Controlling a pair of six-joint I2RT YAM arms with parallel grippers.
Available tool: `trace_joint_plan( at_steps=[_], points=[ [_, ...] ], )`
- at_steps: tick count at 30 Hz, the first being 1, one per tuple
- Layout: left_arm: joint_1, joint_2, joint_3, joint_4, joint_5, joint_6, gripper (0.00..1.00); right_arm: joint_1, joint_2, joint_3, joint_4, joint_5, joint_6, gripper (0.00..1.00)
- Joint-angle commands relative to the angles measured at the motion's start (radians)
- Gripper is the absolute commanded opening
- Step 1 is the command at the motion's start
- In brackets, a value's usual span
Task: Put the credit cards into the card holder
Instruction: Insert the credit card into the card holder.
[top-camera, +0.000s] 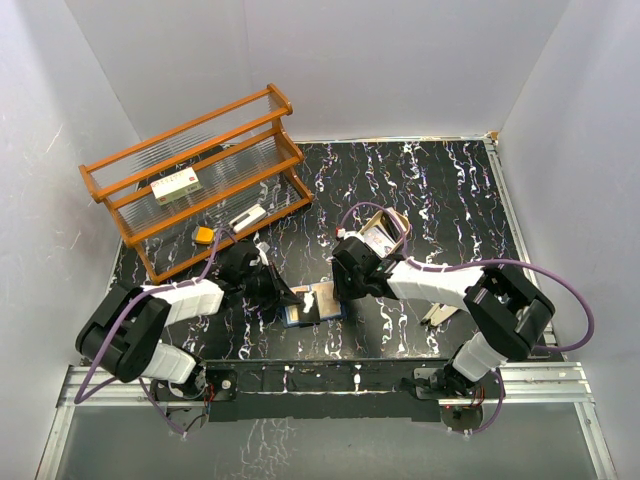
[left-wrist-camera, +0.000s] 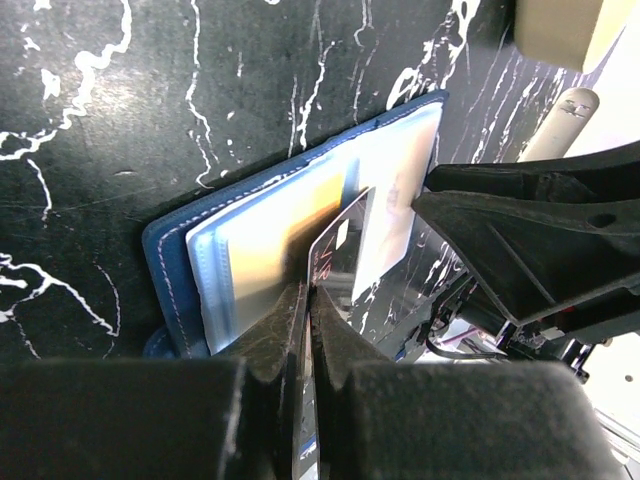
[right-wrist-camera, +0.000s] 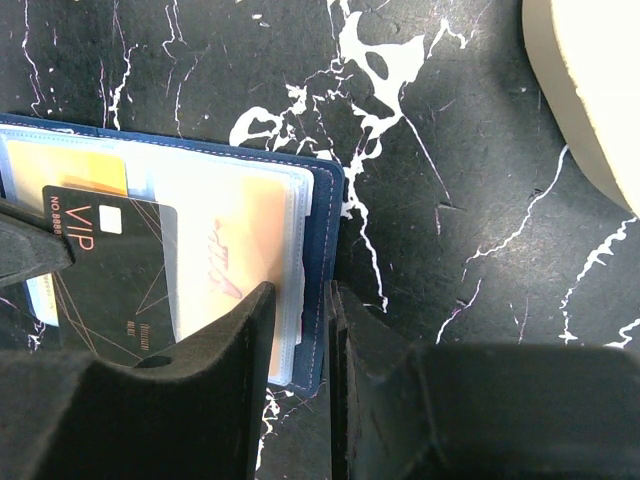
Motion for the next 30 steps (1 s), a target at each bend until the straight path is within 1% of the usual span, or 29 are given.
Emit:
trace_joint_plan(
  at_steps=[1, 7, 14, 19, 25, 30],
  points=[
    [0.005, 0.020, 0.003, -0.007, -0.006, 0.013, 0.00, 0.020, -0.002, -0.033, -0.032, 0.004, 0.003, 0.23],
    [0.006, 0.014, 0.013, -0.018, -0.042, 0.014, 0.00, 0.023, -0.011, -0.043, -0.031, 0.009, 0.009, 0.23],
    [0.006, 0.051, 0.026, 0.032, -0.064, 0.001, 0.00, 0.024, -0.030, -0.045, -0.031, 0.023, 0.022, 0.23],
    [0.005, 0.045, 0.020, 0.058, -0.086, -0.018, 0.00, 0.023, -0.042, -0.066, -0.020, 0.018, 0.037, 0.23],
    [0.006, 0.059, -0.010, 0.134, -0.079, -0.065, 0.00, 0.024, -0.047, -0.079, -0.008, 0.011, 0.053, 0.23],
    [0.006, 0.043, -0.017, 0.129, -0.097, -0.074, 0.00, 0.024, -0.051, -0.079, -0.008, 0.016, 0.054, 0.23]
  ],
)
